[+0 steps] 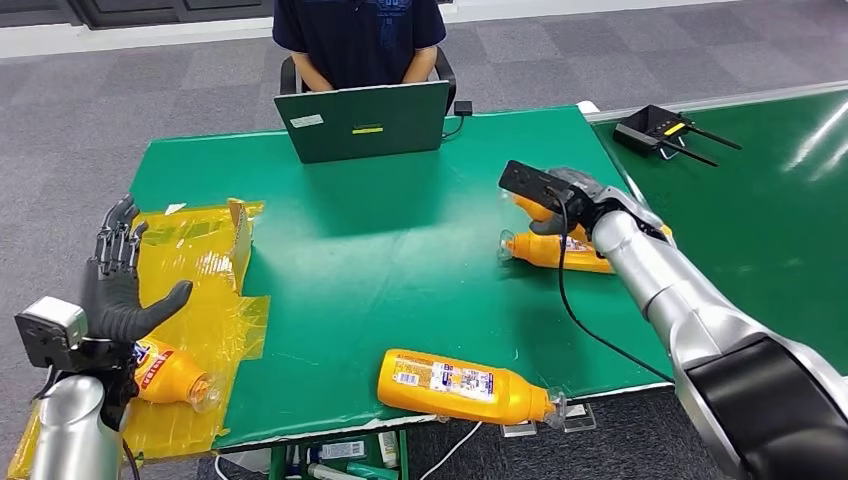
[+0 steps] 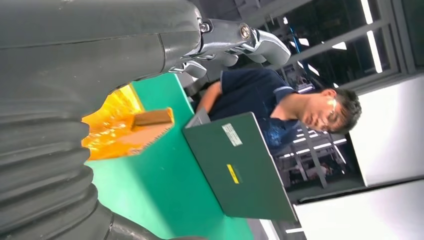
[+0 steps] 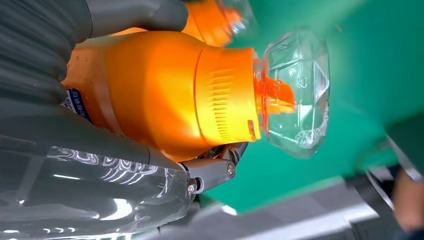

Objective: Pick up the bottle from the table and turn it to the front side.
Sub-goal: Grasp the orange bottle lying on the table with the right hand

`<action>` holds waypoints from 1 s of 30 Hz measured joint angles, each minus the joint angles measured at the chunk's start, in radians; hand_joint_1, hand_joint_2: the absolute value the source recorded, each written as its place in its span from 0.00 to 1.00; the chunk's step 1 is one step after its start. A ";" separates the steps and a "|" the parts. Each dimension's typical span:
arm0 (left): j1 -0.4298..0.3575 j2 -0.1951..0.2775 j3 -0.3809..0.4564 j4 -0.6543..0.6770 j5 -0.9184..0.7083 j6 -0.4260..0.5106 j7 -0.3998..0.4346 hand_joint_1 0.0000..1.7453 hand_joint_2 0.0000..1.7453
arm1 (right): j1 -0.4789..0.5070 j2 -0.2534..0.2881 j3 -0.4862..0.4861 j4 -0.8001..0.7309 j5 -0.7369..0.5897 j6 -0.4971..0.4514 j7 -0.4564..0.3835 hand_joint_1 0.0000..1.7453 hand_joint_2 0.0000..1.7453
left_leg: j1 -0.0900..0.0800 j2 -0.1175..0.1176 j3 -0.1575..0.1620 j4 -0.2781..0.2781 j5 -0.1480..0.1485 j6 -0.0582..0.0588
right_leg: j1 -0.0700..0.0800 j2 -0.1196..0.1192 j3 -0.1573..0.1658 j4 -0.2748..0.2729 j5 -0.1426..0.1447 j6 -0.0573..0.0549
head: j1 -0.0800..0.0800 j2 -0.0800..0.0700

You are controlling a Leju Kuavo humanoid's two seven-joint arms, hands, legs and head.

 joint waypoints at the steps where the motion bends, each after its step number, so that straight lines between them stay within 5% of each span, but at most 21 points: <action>1: -0.011 0.000 -0.007 0.010 0.000 -0.001 -0.003 0.00 1.00 | -0.014 0.008 0.000 -0.001 -0.001 -0.002 0.002 1.00 1.00 | 0.000 0.000 0.000 0.000 0.000 0.000 | 0.000 0.000 0.000 0.000 0.000 0.000 | 0.000 0.000; 12: -0.108 -0.036 -0.109 0.112 -0.007 -0.029 -0.007 0.00 1.00 | -0.090 0.108 -0.030 -0.033 -0.066 -0.061 -0.064 1.00 1.00 | 0.000 0.000 0.000 0.000 0.001 0.000 | 0.000 0.000 -0.001 0.000 0.001 -0.001 | 0.000 0.000; 30: -0.195 -0.110 -0.205 0.285 0.057 -0.048 -0.021 0.00 1.00 | -0.026 0.259 -0.088 -0.178 -0.262 -0.113 -0.306 1.00 1.00 | 0.000 0.001 -0.001 0.000 0.001 0.000 | 0.000 0.001 -0.002 0.000 0.001 0.000 | 0.000 0.000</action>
